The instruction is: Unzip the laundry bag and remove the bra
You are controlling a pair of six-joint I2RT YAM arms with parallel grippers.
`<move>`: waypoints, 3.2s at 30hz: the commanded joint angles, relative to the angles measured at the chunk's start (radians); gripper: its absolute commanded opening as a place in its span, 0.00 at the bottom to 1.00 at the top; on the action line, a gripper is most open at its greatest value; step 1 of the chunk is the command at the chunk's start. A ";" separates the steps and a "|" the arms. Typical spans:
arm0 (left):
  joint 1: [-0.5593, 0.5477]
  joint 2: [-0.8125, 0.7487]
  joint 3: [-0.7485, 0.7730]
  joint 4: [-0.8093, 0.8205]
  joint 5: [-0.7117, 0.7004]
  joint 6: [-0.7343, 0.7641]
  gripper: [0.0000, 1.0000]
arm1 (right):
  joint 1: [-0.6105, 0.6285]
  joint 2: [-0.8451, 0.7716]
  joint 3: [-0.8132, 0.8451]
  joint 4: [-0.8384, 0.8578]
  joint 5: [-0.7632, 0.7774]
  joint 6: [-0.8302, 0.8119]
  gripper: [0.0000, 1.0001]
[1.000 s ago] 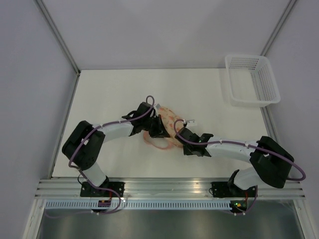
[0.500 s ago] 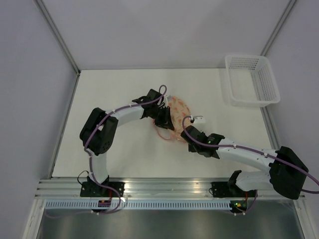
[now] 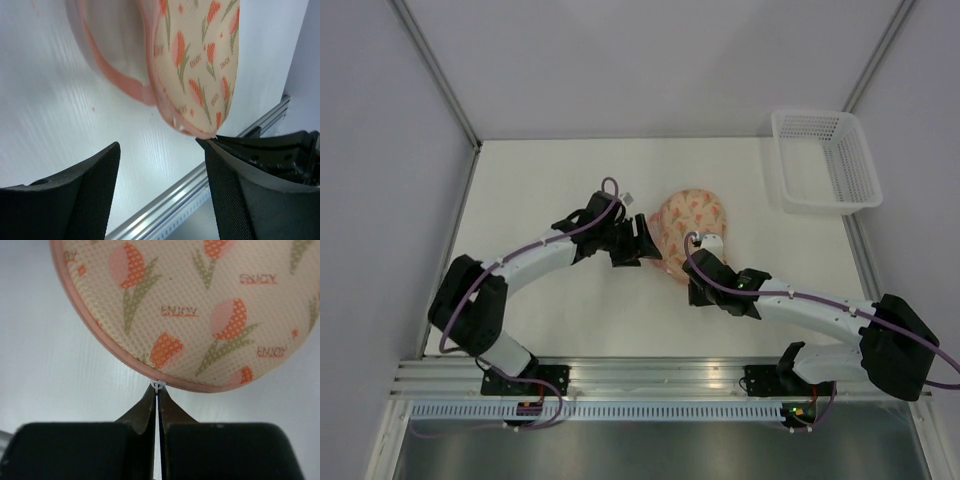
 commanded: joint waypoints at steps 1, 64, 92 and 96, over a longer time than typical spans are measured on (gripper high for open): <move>-0.034 -0.132 -0.188 0.107 -0.068 -0.241 0.74 | 0.000 0.027 -0.021 0.178 -0.158 -0.042 0.00; 0.040 0.096 -0.244 0.319 0.331 -0.065 0.02 | -0.060 0.126 0.056 -0.108 0.230 0.027 0.00; 0.034 -0.539 -0.494 0.146 -0.036 -0.289 0.76 | -0.091 0.014 0.229 -0.199 0.106 -0.073 0.67; 0.035 -0.747 -0.567 0.077 -0.163 -0.336 0.76 | -0.034 0.101 0.315 -0.156 0.043 -0.127 0.67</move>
